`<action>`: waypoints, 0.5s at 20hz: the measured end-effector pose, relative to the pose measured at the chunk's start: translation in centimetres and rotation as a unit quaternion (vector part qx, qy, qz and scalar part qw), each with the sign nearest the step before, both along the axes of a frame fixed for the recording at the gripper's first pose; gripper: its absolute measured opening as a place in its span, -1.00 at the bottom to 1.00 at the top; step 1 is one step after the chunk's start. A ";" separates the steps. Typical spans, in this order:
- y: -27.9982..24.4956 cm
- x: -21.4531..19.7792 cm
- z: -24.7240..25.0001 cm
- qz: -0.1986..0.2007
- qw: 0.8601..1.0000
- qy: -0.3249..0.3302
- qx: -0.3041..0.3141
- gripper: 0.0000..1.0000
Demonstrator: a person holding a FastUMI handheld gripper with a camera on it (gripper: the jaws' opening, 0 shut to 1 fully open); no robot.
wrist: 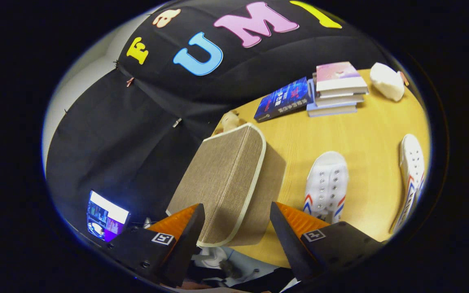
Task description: Open the storage box then place both shoes into the box .Put the left shoe in first, then the right shoe, with the right side of both shoes facing outward in a uniform manner.
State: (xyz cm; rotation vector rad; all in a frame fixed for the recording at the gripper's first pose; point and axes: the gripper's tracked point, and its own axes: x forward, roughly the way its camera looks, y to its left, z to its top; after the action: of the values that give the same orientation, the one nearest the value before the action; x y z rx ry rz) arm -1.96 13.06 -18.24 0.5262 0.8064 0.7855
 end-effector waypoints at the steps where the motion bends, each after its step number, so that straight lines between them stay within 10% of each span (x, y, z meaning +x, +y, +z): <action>1: 0.7 -0.1 -0.4 0.012 1.000 0.013 0.017 0.97; 10: 4.6 -1.3 -2.5 0.102 0.977 0.140 0.124 0.96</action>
State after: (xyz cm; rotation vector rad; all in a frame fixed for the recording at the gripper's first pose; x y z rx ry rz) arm -3.30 17.68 -20.76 0.7989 1.0410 1.0234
